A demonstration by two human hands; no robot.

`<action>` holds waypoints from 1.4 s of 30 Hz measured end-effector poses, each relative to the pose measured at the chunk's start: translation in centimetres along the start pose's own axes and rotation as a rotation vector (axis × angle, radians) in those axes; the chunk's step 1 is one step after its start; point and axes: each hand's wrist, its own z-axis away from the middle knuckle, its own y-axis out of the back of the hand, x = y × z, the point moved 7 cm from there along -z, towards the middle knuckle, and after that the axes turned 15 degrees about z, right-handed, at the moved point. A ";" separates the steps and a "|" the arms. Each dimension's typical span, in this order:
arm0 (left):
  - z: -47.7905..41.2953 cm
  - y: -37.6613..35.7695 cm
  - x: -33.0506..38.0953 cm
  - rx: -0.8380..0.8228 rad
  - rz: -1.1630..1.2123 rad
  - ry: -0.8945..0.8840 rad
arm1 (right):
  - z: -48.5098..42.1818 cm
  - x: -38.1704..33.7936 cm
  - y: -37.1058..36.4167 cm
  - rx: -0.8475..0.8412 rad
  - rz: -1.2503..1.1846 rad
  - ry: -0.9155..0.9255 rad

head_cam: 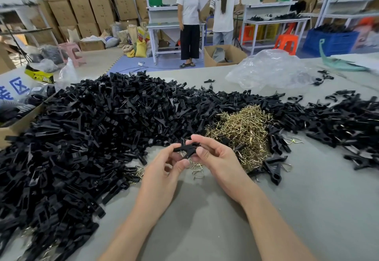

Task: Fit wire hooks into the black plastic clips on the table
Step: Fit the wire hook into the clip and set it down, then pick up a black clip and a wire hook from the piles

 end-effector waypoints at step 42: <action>-1.0 8.3 -1.9 0.154 -1.098 0.037 | 0.1 -0.6 -4.5 0.191 0.963 0.135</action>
